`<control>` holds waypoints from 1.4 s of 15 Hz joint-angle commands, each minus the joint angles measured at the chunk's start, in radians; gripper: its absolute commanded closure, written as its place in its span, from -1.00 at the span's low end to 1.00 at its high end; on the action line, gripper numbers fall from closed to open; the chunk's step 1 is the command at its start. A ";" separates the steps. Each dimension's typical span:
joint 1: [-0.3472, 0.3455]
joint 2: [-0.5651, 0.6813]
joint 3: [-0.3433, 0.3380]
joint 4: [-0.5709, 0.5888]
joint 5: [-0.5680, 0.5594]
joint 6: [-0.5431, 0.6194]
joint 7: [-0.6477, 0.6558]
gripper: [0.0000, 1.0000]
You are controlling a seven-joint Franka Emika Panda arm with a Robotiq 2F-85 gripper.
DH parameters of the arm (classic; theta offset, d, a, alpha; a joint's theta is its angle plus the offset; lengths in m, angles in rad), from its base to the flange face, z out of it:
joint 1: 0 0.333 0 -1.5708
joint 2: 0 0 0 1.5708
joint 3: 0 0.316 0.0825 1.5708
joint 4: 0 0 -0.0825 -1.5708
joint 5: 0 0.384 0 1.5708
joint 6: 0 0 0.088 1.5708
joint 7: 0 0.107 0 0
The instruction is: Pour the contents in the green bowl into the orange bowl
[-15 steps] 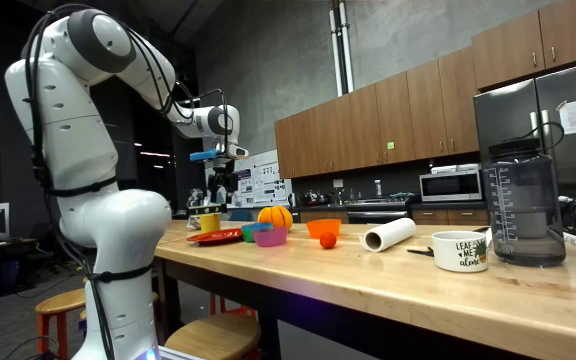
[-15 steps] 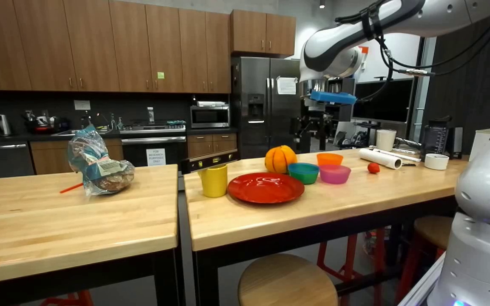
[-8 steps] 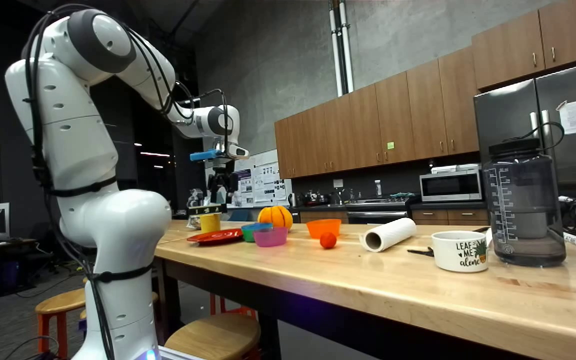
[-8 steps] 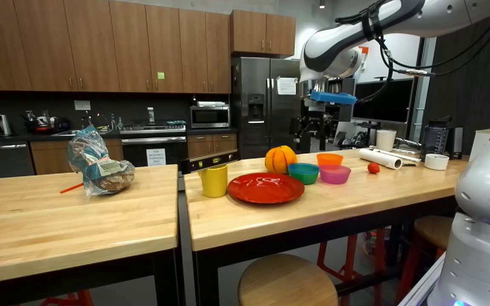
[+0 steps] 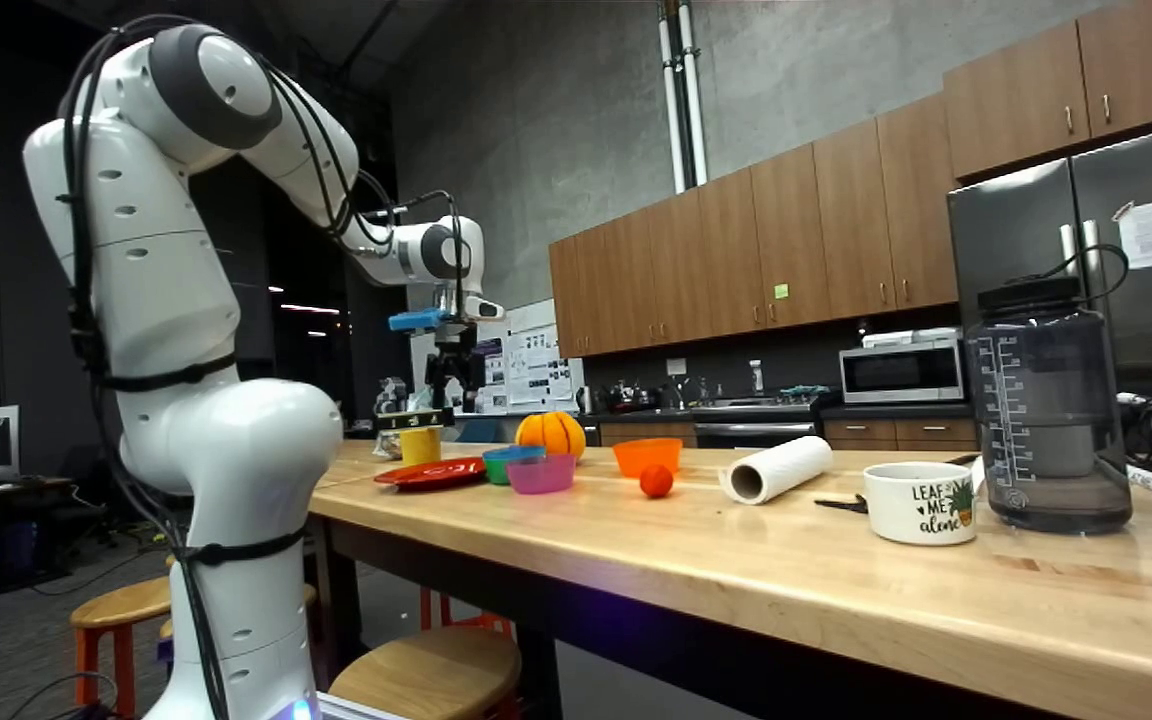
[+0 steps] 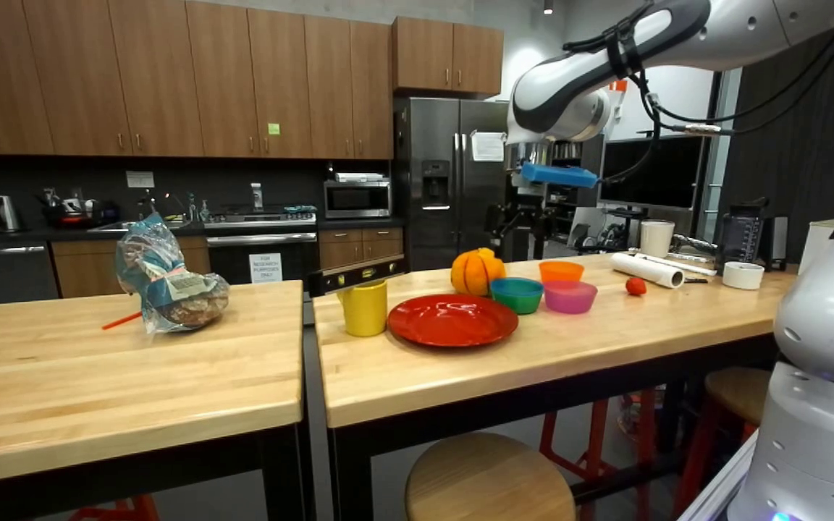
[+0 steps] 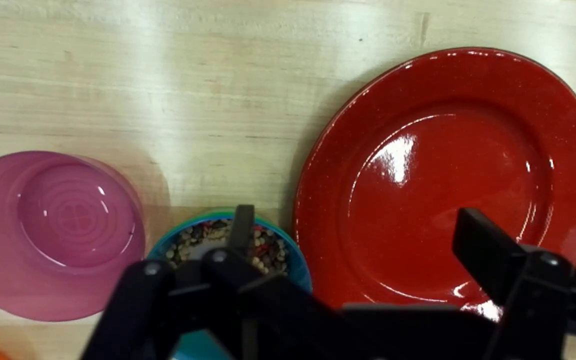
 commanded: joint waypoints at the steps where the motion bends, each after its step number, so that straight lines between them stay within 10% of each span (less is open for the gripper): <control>1: -0.009 0.040 0.001 -0.002 -0.017 0.070 0.013 -1.00; 10: -0.014 0.156 -0.002 -0.027 -0.060 0.306 0.039 -1.00; 21: -0.034 0.159 -0.043 -0.004 -0.106 0.293 0.030 -1.00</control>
